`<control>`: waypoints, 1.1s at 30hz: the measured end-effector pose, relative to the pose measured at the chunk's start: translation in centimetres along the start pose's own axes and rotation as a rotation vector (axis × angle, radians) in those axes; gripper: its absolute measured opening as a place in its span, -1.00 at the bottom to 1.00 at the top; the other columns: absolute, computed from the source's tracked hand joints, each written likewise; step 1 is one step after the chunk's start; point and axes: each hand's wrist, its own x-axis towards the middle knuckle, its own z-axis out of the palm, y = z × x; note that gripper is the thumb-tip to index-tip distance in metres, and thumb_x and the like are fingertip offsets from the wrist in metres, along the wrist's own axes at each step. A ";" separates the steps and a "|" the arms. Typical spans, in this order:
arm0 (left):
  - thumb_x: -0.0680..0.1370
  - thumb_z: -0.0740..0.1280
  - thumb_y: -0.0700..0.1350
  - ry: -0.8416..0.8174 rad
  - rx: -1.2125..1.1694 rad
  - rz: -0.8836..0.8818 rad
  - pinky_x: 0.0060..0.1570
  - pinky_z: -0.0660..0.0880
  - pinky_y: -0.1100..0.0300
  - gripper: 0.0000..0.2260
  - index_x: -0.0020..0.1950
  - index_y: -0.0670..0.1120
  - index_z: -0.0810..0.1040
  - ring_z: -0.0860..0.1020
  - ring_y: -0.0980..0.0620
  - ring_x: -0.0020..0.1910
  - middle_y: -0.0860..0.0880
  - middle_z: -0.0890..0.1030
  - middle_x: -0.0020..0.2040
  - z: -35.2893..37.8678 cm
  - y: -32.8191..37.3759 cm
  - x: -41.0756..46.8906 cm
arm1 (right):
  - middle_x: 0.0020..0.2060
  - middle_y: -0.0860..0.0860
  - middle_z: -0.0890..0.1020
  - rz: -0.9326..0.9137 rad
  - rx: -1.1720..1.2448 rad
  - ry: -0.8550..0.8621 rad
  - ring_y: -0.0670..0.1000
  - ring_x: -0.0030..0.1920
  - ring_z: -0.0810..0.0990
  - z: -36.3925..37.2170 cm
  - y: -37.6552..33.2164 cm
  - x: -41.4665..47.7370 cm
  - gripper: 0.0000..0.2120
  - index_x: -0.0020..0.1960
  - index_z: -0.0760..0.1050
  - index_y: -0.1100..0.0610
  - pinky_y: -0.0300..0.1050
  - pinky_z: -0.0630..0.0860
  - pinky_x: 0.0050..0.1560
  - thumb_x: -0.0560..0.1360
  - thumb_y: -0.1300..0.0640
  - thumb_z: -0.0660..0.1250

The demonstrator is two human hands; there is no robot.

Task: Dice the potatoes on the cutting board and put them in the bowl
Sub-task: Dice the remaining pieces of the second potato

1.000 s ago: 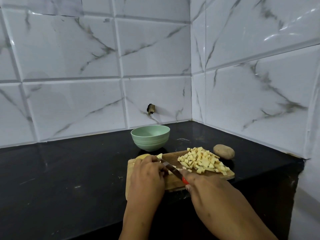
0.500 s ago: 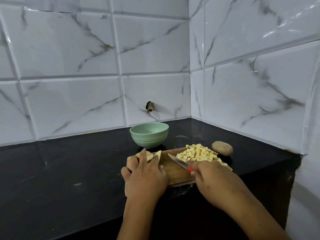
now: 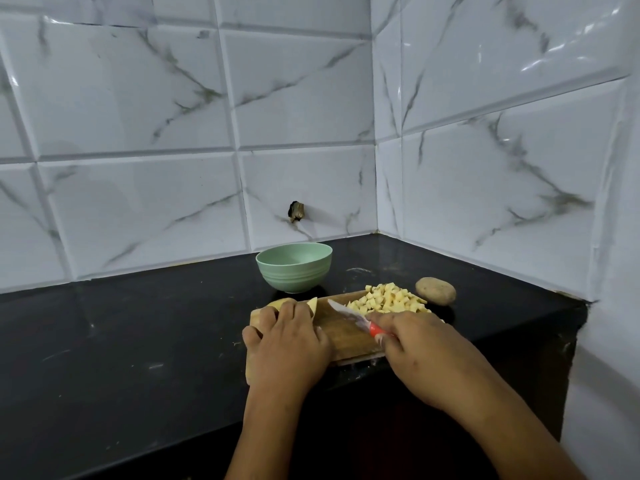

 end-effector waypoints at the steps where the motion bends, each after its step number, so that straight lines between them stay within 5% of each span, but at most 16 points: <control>1: 0.59 0.01 0.03 0.003 0.002 0.000 0.24 0.17 -0.03 -0.74 0.23 0.04 0.32 0.23 0.00 0.29 0.09 0.33 0.28 0.0 0.0 0.0 | 0.05 -0.08 0.60 -0.009 0.017 -0.024 -0.09 -0.05 0.56 0.0 -0.1 -0.1 -0.66 0.39 0.37 -0.17 -0.11 0.57 -0.06 0.64 0.00 0.09; 12: 0.53 0.10 0.07 0.090 -0.036 0.044 0.12 0.18 0.05 -0.88 -0.01 0.08 0.36 0.31 0.08 0.10 0.15 0.44 0.01 -0.2 -0.1 -0.6 | 0.08 -0.10 0.59 -0.009 0.044 -0.039 -0.10 -0.01 0.55 0.0 0.4 -0.4 -0.65 0.39 0.38 -0.17 -0.10 0.56 0.00 0.63 0.01 0.09; 17: 0.50 0.24 0.09 0.146 -0.224 0.073 0.01 0.16 0.12 -0.94 -0.08 0.15 0.46 0.38 0.28 -0.15 0.22 0.53 -0.15 -0.8 -0.5 -0.9 | 0.18 -0.08 0.55 0.042 0.032 -0.011 -0.10 0.02 0.54 0.0 1.2 -0.1 -0.63 0.44 0.33 -0.16 -0.16 0.55 -0.01 0.65 0.00 0.07; 20: 0.44 0.33 0.22 0.143 -0.346 0.062 0.09 0.27 0.08 -0.84 -0.10 0.19 0.48 0.43 0.35 -0.13 0.27 0.53 -0.21 -0.8 -0.8 -0.8 | 0.18 -0.10 0.55 0.014 0.067 0.004 -0.12 -0.02 0.55 -0.1 0.8 -0.2 -0.62 0.45 0.30 -0.17 -0.20 0.55 -0.07 0.65 0.00 0.07; 24: 0.39 0.27 0.38 0.116 -0.204 0.056 0.01 0.15 0.10 -0.70 -0.02 0.23 0.49 0.30 0.33 -0.10 0.31 0.50 -0.14 -0.7 -0.5 -0.7 | 0.17 -0.08 0.56 -0.002 0.004 0.052 -0.09 0.00 0.55 0.0 0.4 0.0 -0.62 0.45 0.29 -0.18 -0.17 0.55 -0.07 0.65 0.00 0.05; 28: 0.49 0.23 0.18 0.109 -0.193 0.070 0.01 0.12 0.11 -0.83 0.05 0.27 0.52 0.38 0.21 0.08 0.28 0.53 -0.08 -0.8 -0.5 -0.7 | 0.11 -0.10 0.58 -0.018 -0.056 0.077 -0.10 -0.04 0.56 0.2 0.5 0.0 -0.62 0.45 0.27 -0.20 -0.18 0.55 -0.11 0.65 0.00 0.04; 33: 0.55 0.22 0.11 0.130 -0.166 0.051 0.04 0.13 0.13 -0.81 0.11 0.30 0.54 0.30 0.23 -0.03 0.24 0.48 -0.20 -0.4 -0.7 -0.5 | 0.10 -0.11 0.58 -0.066 -0.062 0.099 -0.11 -0.03 0.55 0.8 -0.2 -0.7 -0.60 0.48 0.21 -0.20 -0.18 0.56 -0.10 0.65 0.01 0.04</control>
